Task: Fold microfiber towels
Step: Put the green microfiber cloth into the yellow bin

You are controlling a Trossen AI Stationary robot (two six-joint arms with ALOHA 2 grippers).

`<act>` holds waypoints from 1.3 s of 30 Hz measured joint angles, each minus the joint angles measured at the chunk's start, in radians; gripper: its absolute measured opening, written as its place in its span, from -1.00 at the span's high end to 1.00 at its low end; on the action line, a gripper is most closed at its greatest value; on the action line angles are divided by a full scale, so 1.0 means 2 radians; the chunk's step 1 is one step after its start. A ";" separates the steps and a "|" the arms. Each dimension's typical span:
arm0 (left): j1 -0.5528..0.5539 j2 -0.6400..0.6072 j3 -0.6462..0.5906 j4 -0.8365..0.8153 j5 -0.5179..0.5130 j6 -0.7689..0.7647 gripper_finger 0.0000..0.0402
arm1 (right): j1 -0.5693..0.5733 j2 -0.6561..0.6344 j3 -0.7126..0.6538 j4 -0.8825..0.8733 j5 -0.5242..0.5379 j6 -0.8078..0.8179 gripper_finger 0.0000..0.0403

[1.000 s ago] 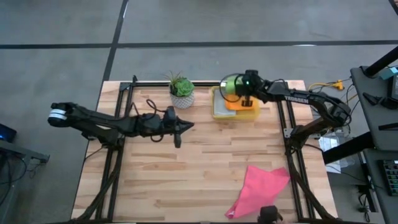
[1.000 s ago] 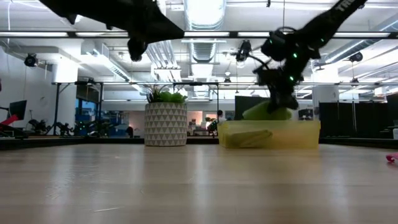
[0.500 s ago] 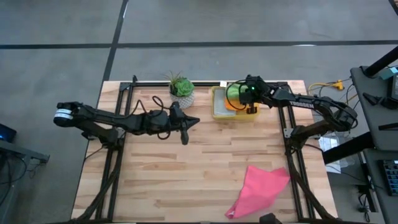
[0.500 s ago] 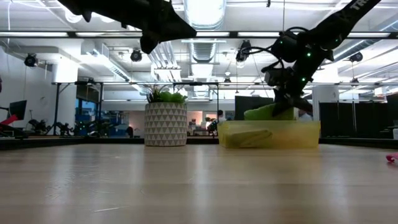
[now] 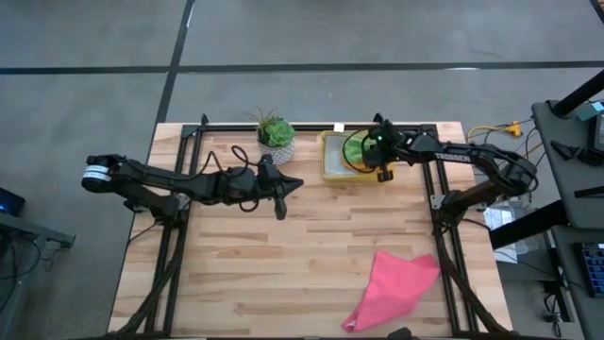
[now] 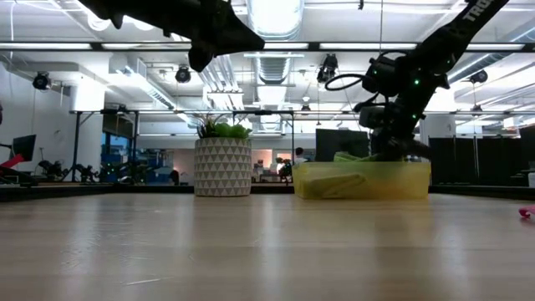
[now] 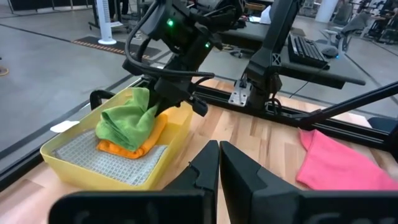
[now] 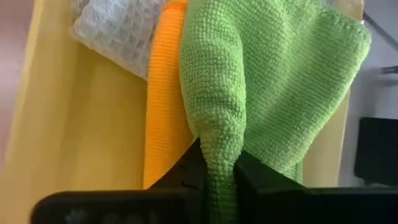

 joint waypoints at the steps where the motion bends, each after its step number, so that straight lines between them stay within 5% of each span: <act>1: 0.000 0.001 0.000 0.000 0.000 0.000 1.00 | 0.000 0.002 0.000 0.000 -0.001 0.005 0.82; 7: 0.000 0.001 0.001 0.000 0.000 -0.001 1.00 | 0.000 -0.004 0.008 -0.011 0.000 0.067 0.54; 13: 0.007 0.008 0.008 0.000 0.004 -0.033 1.00 | 0.000 -0.046 0.060 -0.116 -0.029 0.130 0.42; 21: 0.059 0.082 0.057 0.001 0.090 -0.031 1.00 | -0.002 -0.083 0.073 -0.152 -0.077 0.108 0.42; 26: 0.082 0.151 0.131 -0.007 0.137 0.047 1.00 | -0.010 -0.079 0.074 -0.153 -0.059 0.200 0.44; 32: 0.140 0.253 0.278 -0.082 0.226 0.071 1.00 | -0.032 -0.080 0.073 -0.159 -0.113 0.326 0.65; 39: 0.189 0.349 0.426 -0.217 0.278 0.102 1.00 | -0.041 -0.064 0.069 -0.153 -0.118 0.336 0.76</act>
